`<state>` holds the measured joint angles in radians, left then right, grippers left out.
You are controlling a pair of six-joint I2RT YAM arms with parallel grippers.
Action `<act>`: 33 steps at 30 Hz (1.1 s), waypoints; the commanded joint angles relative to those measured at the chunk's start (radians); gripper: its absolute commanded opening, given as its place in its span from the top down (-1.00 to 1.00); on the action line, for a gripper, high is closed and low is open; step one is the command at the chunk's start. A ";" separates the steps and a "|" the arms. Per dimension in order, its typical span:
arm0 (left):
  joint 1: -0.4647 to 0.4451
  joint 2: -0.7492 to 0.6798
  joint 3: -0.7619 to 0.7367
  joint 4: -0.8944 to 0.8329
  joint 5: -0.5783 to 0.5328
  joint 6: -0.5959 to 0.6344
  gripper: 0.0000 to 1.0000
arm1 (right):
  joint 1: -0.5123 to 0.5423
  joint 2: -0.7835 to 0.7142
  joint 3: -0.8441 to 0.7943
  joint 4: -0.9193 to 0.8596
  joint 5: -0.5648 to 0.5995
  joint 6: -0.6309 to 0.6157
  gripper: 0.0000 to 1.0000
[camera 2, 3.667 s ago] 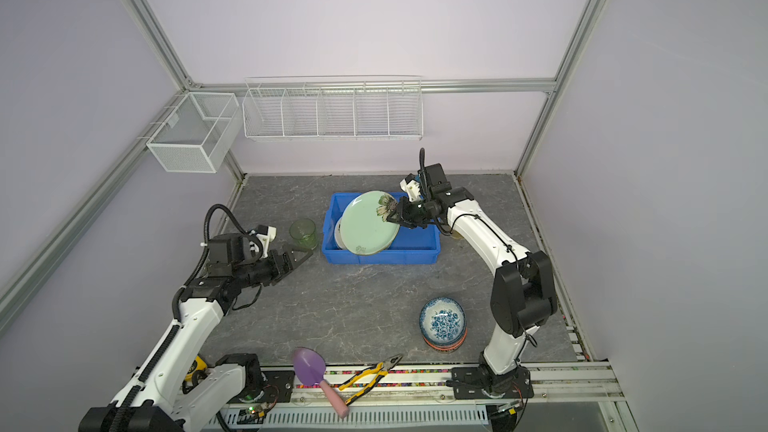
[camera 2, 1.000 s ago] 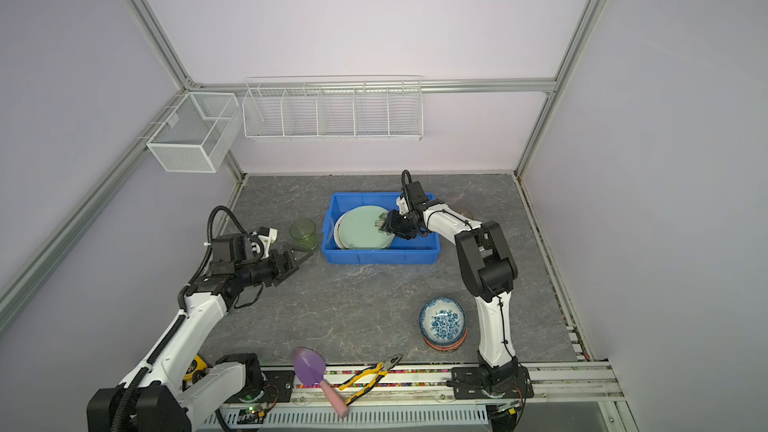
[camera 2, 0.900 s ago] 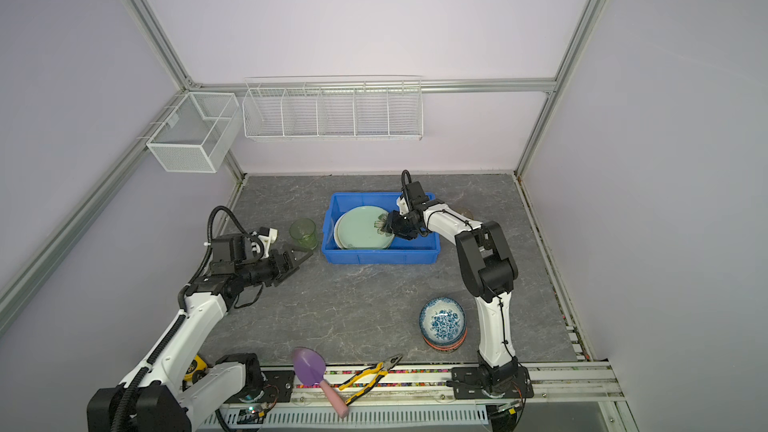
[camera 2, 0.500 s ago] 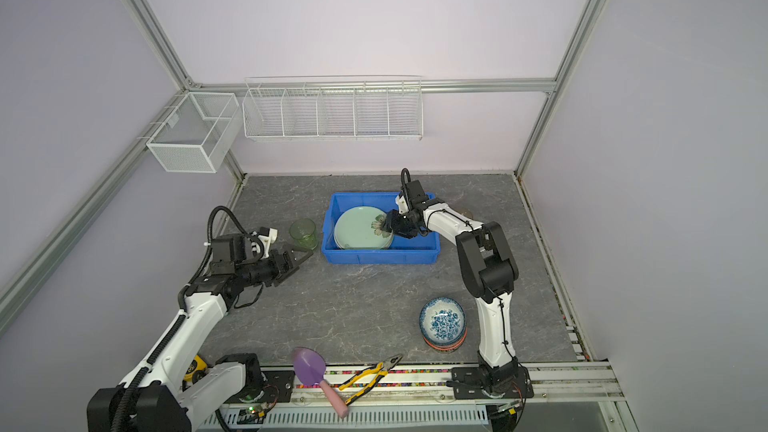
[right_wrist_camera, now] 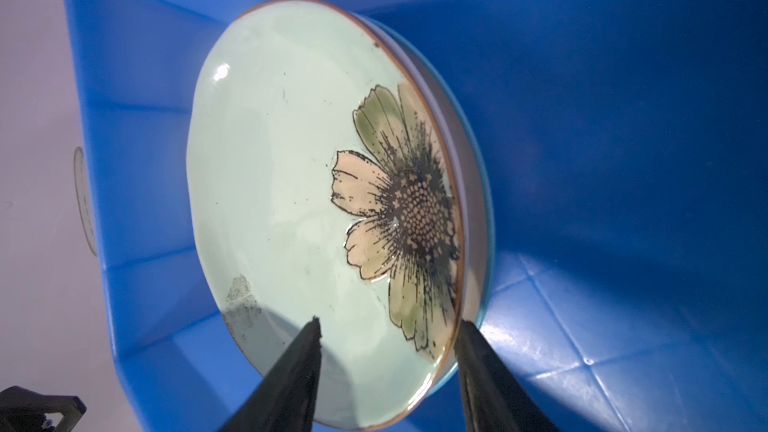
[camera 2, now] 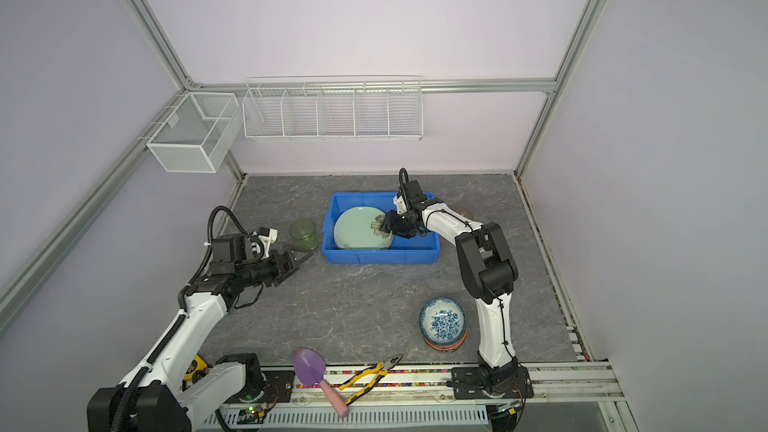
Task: Place the mixed dishes into the plastic bin
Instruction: 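Lower the green plate with the right gripper onto the plates in the bin, then open the right gripper and raise it away from the bin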
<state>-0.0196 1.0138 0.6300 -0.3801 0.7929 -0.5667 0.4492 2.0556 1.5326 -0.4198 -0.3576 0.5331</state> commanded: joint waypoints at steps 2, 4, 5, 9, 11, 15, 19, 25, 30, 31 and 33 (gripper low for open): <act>0.006 0.013 -0.012 -0.012 0.001 0.005 -0.89 | 0.009 -0.090 -0.007 -0.019 0.010 -0.025 -0.11; 0.006 0.019 -0.012 -0.011 0.002 0.005 -0.88 | 0.009 -0.114 -0.016 -0.027 0.021 -0.032 -0.11; 0.005 0.021 -0.010 -0.011 0.002 0.005 -0.89 | 0.009 -0.127 -0.021 -0.030 0.026 -0.037 -0.12; 0.005 0.012 -0.010 -0.013 -0.008 0.007 -0.88 | 0.009 -0.185 -0.046 -0.039 0.043 -0.045 -0.13; 0.006 0.007 -0.009 -0.021 -0.020 0.009 -0.88 | 0.009 -0.213 -0.057 -0.048 0.049 -0.051 -0.14; 0.006 -0.004 0.002 -0.052 -0.052 0.025 -0.87 | 0.009 -0.263 -0.077 -0.058 0.056 -0.057 -0.16; 0.006 -0.018 0.006 -0.068 -0.087 0.033 -0.87 | 0.009 -0.311 -0.092 -0.079 0.066 -0.071 -0.17; 0.005 -0.039 0.016 -0.101 -0.147 0.045 -0.86 | 0.012 -0.388 -0.122 -0.108 0.083 -0.085 -0.22; 0.006 -0.062 0.022 -0.122 -0.190 0.051 -0.86 | 0.017 -0.456 -0.140 -0.151 0.102 -0.104 -0.30; 0.006 -0.064 0.023 -0.127 -0.197 0.052 -0.86 | 0.019 -0.466 -0.141 -0.168 0.105 -0.109 -0.32; 0.006 -0.070 0.023 -0.131 -0.205 0.053 -0.86 | 0.022 -0.491 -0.148 -0.186 0.112 -0.117 -0.35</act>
<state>-0.0196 0.9611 0.6300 -0.4847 0.6243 -0.5388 0.4603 1.6100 1.4086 -0.5552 -0.2657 0.4477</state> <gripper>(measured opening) 0.929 0.673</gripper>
